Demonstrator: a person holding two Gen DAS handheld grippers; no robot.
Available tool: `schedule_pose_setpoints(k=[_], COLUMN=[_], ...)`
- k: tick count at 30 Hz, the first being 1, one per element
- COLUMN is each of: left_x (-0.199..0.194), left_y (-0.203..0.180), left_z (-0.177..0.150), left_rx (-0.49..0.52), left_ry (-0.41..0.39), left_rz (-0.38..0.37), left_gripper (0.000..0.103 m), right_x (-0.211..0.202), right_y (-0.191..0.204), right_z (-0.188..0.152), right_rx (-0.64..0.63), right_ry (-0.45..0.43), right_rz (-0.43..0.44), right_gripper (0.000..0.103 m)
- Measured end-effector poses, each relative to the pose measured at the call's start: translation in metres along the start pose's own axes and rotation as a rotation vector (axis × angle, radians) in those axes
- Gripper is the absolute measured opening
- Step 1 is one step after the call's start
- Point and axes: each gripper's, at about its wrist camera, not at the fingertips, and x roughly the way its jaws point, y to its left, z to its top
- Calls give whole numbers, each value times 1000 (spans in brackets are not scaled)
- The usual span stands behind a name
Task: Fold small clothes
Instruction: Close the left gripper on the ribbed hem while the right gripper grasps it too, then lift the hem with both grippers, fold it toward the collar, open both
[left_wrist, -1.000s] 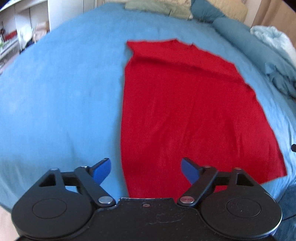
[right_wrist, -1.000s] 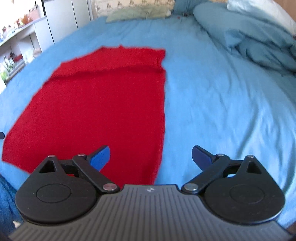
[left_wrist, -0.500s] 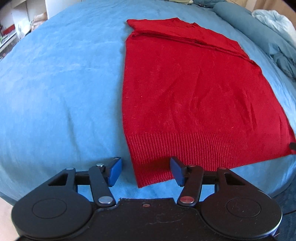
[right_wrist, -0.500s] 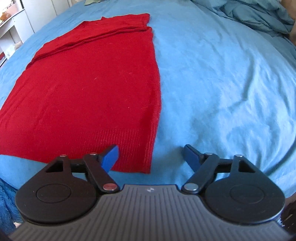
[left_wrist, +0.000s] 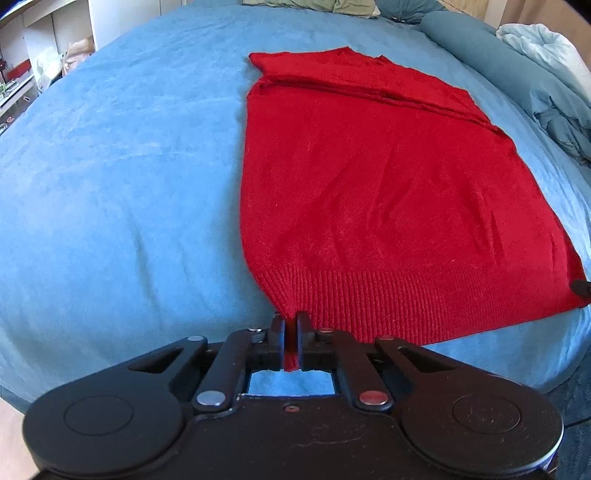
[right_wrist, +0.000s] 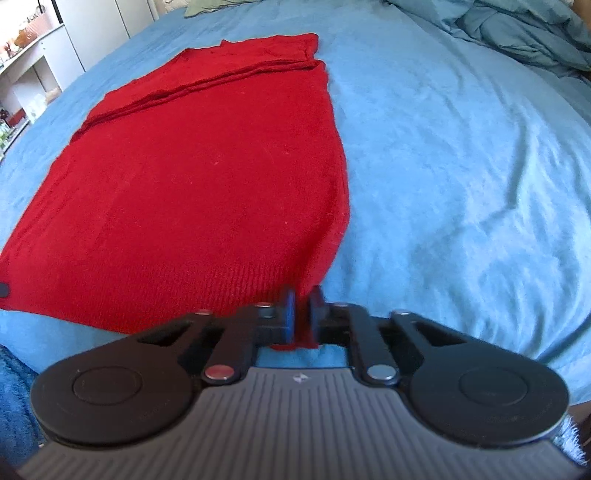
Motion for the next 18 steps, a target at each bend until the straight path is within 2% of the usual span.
schedule_pose_setpoints(k=[5, 9, 14, 18], left_x=[-28, -53, -63, -55], left_y=[-4, -2, 4, 0], left_z=[12, 48, 132, 212], left_rx=[-1, -24, -68, -95], left_ry=[-77, -180, -290, -369], left_rz=[-10, -43, -56, -59], left_gripper=[5, 5, 5, 5], right_x=[-19, -41, -52, -48], right_y=[-6, -16, -18, -12], right_z=[16, 50, 125, 212], right_rx=[34, 137, 167, 113], right_ry=[-40, -103, -197, -296], right_rz=[41, 137, 217, 219], right_gripper=[20, 20, 20, 20])
